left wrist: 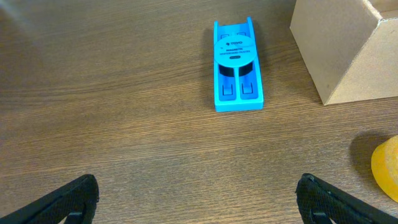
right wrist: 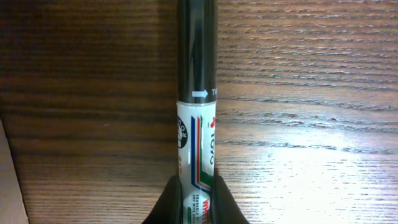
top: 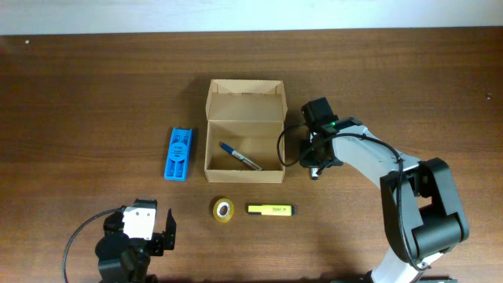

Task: Pack container
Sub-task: 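Open the right gripper, return right, and grasp the black marker, then carry the black marker into the box and release it beside the blue one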

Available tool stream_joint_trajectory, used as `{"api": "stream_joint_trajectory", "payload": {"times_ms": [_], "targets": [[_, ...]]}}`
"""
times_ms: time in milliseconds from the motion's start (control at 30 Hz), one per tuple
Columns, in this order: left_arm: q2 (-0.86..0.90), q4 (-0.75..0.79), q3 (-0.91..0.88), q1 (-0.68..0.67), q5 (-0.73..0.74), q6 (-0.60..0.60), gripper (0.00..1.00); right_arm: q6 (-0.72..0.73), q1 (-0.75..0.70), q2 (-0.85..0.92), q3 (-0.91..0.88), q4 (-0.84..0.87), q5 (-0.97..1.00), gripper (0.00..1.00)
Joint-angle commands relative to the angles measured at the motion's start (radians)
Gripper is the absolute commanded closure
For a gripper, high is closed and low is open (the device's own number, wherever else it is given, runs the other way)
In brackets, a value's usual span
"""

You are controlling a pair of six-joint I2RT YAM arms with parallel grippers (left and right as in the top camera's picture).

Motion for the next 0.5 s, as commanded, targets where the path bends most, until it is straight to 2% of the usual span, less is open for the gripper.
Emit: {"api": "stream_joint_trajectory", "payload": {"times_ms": [0,167,467], "targets": [[-0.006,0.000,-0.007,0.006,-0.007,0.019,0.00,0.008,0.016,0.036,0.009,-0.017,-0.021,0.93],[-0.006,0.000,-0.007,0.006,-0.007,0.019,0.00,0.008,0.016,0.034,0.093,-0.094,-0.021,0.96],[-0.006,0.000,-0.007,0.006,-0.007,0.019,0.00,0.008,0.016,-0.002,0.285,-0.278,0.016,0.96]]}}
